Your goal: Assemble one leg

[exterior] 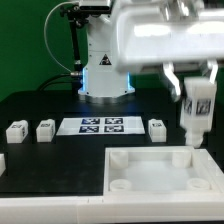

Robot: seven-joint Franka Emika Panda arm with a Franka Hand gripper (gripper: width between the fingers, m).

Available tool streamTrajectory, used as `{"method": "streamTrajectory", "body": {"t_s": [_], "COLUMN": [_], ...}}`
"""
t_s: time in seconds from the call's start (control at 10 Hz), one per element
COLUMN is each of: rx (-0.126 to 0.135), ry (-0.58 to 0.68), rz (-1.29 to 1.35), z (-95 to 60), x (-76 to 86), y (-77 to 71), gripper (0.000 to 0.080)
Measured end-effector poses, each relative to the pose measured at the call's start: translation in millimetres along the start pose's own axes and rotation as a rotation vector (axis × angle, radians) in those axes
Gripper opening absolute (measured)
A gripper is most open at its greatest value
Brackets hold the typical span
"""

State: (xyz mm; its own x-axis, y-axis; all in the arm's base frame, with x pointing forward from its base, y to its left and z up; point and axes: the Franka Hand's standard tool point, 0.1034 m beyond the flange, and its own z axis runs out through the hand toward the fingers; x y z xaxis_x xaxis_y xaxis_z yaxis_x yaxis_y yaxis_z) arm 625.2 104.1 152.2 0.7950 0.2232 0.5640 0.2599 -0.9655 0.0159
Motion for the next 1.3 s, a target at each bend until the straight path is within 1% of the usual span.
{"method": "streamTrajectory", "body": {"t_s": [0.1, 0.4, 0.5, 0.7, 0.9, 1.1, 1.3], "rx": [-0.003, -0.002, 0.002, 0.005, 0.013, 0.022, 0.026], "ry": [0.011, 0.005, -0.016, -0.034, -0.053, -0.057, -0.063], "rz": [-0.001, 0.000, 0.004, 0.007, 0.010, 0.004, 0.002], "z": [-4.7, -1.0, 6.1, 17.8, 31.0, 42.9, 45.8], "x": [5.9, 2.4, -1.1, -1.4, -13.3, -22.7, -25.4], "y": [1.0, 1.1, 2.9, 7.3, 3.6, -5.9, -8.6], "gripper": [0.0294, 0.0294, 0.0294, 0.0294, 0.0294, 0.0294, 0.0294]}}
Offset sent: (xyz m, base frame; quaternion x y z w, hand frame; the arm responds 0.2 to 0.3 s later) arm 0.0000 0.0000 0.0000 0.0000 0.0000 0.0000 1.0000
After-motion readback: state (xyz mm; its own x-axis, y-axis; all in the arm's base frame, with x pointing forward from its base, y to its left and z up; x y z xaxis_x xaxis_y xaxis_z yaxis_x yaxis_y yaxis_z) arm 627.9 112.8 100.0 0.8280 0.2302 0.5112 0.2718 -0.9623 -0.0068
